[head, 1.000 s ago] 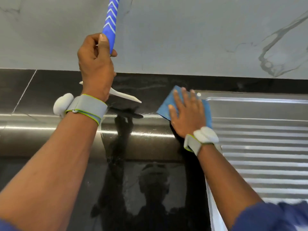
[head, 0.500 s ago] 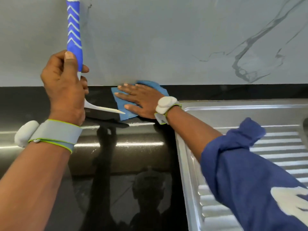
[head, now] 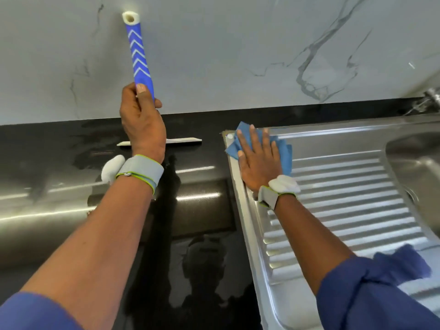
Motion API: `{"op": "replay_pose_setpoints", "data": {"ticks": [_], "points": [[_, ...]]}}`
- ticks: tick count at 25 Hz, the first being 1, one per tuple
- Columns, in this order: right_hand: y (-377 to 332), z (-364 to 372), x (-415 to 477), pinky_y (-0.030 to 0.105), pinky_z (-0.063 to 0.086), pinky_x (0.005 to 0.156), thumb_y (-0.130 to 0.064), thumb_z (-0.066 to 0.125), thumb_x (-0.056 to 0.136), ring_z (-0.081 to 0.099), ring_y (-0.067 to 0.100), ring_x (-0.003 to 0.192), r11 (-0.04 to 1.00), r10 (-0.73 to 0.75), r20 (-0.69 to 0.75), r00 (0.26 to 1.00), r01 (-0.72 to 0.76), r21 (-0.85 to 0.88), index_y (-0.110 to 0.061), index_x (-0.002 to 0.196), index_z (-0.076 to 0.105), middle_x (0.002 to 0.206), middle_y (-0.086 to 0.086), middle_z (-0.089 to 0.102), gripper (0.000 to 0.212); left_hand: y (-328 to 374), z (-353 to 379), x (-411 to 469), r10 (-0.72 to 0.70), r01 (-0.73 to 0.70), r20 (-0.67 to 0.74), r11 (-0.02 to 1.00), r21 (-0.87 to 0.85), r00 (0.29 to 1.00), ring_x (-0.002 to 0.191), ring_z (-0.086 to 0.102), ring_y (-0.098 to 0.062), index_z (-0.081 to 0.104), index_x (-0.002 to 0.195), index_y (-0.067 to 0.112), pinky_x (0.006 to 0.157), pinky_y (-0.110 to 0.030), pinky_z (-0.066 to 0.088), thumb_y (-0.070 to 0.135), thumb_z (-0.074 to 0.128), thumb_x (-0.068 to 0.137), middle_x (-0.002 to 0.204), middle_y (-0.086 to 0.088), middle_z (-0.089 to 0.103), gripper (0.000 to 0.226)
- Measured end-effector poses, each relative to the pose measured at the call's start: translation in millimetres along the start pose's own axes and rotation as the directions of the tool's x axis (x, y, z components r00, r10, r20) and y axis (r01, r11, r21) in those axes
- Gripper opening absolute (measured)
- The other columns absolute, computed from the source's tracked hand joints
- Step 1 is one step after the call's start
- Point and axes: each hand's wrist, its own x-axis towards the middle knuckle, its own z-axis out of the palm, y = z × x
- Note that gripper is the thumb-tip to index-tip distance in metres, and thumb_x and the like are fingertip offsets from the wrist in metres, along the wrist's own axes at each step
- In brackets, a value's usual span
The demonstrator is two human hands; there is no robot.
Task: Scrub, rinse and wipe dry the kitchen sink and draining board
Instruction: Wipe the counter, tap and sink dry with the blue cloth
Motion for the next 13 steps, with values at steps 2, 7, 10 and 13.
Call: {"op": "replay_pose_setpoints", "data": {"ticks": [2, 7, 10, 13], "points": [[2.0, -3.2, -33.6, 0.054, 0.010, 0.124, -0.046, 0.008, 0.102, 0.002, 0.030, 0.155, 0.999, -0.033, 0.041, 0.999, 0.033, 0.020, -0.034, 0.160, 0.006, 0.169, 0.000, 0.006, 0.060, -3.7, 2.0, -0.6, 0.015, -0.015, -0.007, 0.999, 0.050, 1.000, 0.065, 0.053, -0.021, 0.062, 0.101, 0.030, 0.069, -0.052, 0.052, 0.055, 0.041, 0.099, 0.074, 0.007, 0.064, 0.032], [21.7, -5.8, -117.9, 0.053, 0.009, 0.123, -0.046, 0.010, 0.102, 0.001, 0.028, 0.155, 0.989, -0.129, 0.130, 0.983, 0.137, -0.055, -0.035, 0.160, 0.007, 0.169, -0.004, 0.003, 0.059, 5.2, -12.7, -15.3, 0.167, -0.118, -0.222, 0.969, 0.217, 0.961, 0.102, 0.055, 0.001, 0.057, 0.132, 0.013, 0.091, -0.012, 0.040, 0.046, 0.045, 0.101, 0.118, 0.004, 0.060, 0.047], [16.1, -4.9, -89.2, 0.057, 0.008, 0.123, -0.048, 0.010, 0.102, 0.003, 0.028, 0.155, 0.996, -0.038, 0.096, 0.995, 0.045, -0.076, -0.042, 0.158, 0.006, 0.168, -0.005, 0.006, 0.057, 12.9, -24.3, -46.1, 0.234, -0.139, -0.302, 0.942, 0.304, 0.924, 0.121, 0.051, -0.013, 0.054, 0.138, 0.017, 0.093, -0.001, 0.023, 0.046, 0.047, 0.101, 0.131, 0.001, 0.057, 0.048], [-0.3, -5.0, -66.6, 0.057, -0.002, 0.122, -0.045, 0.012, 0.104, -0.005, 0.028, 0.155, 0.998, 0.060, 0.124, 0.990, -0.058, -0.023, -0.046, 0.157, 0.001, 0.168, -0.008, 0.000, 0.054, 10.4, -28.7, -77.1, 0.268, -0.160, -0.294, 0.925, 0.345, 0.918, 0.128, 0.050, -0.020, 0.054, 0.139, 0.014, 0.094, 0.004, 0.012, 0.044, 0.050, 0.100, 0.138, -0.002, 0.056, 0.049]]}}
